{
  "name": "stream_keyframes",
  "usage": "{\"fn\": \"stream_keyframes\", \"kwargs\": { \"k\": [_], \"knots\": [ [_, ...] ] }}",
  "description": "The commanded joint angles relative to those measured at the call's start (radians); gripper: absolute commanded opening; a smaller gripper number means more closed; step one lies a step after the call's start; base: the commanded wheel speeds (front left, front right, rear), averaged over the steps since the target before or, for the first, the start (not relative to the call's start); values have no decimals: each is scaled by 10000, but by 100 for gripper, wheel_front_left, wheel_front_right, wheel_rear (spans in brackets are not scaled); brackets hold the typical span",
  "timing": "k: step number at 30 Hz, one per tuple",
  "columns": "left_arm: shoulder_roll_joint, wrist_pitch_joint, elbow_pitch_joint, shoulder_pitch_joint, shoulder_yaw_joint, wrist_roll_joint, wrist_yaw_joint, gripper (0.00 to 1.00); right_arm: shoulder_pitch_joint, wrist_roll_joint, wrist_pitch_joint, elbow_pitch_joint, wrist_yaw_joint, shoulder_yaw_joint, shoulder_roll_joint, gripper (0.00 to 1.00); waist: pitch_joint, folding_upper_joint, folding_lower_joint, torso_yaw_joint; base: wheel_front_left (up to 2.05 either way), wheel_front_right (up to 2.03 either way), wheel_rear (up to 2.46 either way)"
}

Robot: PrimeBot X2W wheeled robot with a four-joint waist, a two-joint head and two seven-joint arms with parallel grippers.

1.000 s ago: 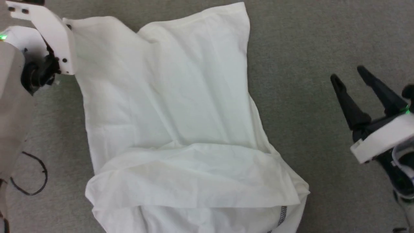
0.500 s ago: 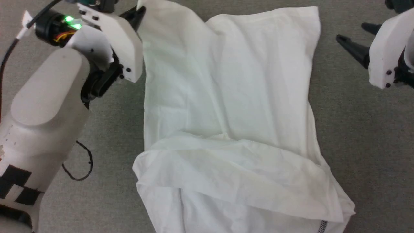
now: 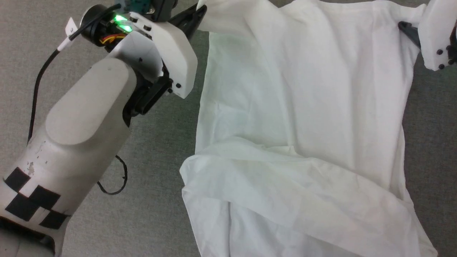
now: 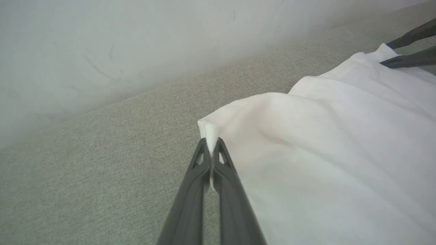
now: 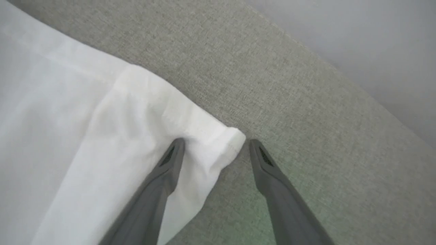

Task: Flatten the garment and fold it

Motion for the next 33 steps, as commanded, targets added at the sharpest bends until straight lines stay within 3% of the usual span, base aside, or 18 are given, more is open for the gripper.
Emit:
{"fn": "stream_keyframes", "kwargs": {
  "k": [1,3,4,5,9,22,33],
  "knots": [
    [-72,-104,29,-26,-17,54,27,0,239,-67,-9,435,-9,440,-74,100,190,0,2,167,0,0,0],
    [-76,-190,153,-74,-5,62,2,0,310,136,-33,660,-9,700,-75,98,203,0,2,147,0,0,0],
    [-70,-233,230,-92,5,65,-5,0,343,244,-25,722,-9,847,-81,36,200,0,2,122,0,0,0],
    [-64,-277,316,-102,28,54,-5,0,361,334,-38,744,-9,1011,-107,0,189,0,2,82,0,0,0],
    [-5,-500,747,-115,144,-9,-16,0,134,461,-627,838,-9,1450,-337,0,38,0,2,-154,0,0,0],
    [170,-2129,2496,-271,698,-1,82,0,-1285,-428,-4877,2044,-9,1530,-251,0,-1230,0,2,-1101,0,0,0],
    [42,-3129,3138,84,644,48,-52,0,-767,-503,-7435,2953,-9,1803,285,0,-2201,0,2,-1292,0,0,0]
  ]
}}
